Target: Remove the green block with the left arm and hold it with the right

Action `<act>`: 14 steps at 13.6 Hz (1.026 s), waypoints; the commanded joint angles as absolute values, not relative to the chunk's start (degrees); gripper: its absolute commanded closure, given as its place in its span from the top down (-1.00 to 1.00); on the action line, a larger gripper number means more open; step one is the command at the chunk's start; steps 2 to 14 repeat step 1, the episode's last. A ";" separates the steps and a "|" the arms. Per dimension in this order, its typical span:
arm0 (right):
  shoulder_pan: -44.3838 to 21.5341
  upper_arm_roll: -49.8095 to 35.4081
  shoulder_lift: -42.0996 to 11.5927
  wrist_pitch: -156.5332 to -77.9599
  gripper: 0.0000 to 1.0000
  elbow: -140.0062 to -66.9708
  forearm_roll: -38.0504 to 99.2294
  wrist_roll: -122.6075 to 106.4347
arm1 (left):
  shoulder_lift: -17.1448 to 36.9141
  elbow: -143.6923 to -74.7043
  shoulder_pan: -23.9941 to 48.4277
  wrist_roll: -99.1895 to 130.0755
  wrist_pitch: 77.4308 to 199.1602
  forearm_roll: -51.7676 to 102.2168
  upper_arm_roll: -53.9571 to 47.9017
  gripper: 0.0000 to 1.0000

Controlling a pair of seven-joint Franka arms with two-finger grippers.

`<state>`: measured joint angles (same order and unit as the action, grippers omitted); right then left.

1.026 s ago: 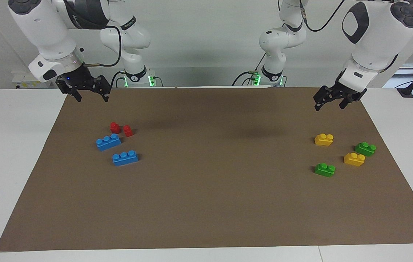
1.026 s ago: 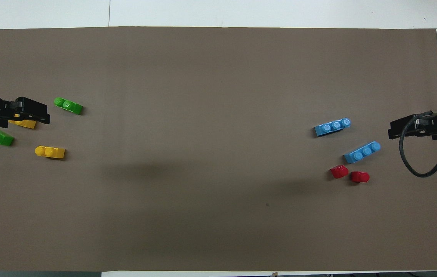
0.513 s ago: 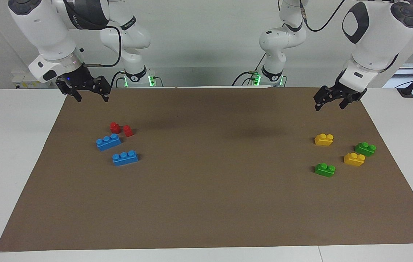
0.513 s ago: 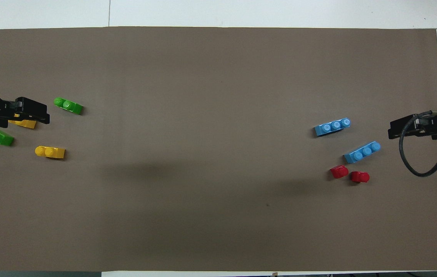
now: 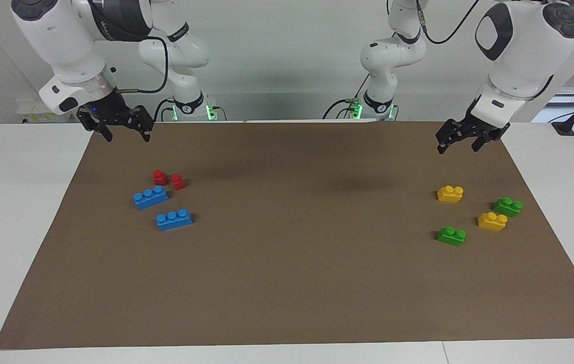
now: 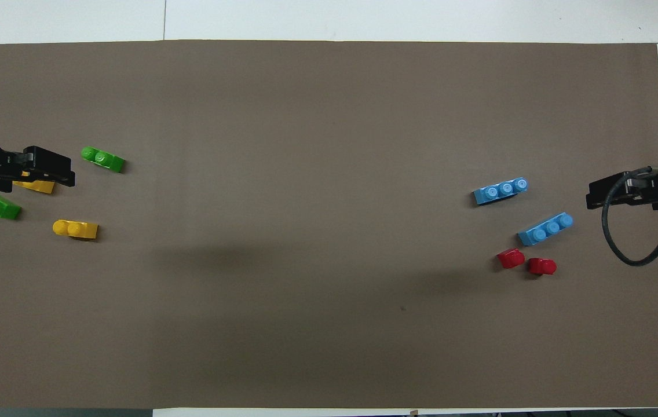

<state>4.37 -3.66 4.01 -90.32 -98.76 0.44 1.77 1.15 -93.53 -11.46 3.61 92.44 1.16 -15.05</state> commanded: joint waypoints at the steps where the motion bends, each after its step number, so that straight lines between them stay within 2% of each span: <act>1: 5.10 -4.22 3.25 -89.74 1.00 -97.38 -1.23 0.26 | -0.44 -94.92 -11.07 2.64 92.55 2.11 -14.41 1.00; 14: 5.10 -4.22 3.25 -89.74 1.00 -97.38 -1.23 0.26 | -0.44 -94.92 -11.07 2.64 92.55 2.11 -14.41 1.00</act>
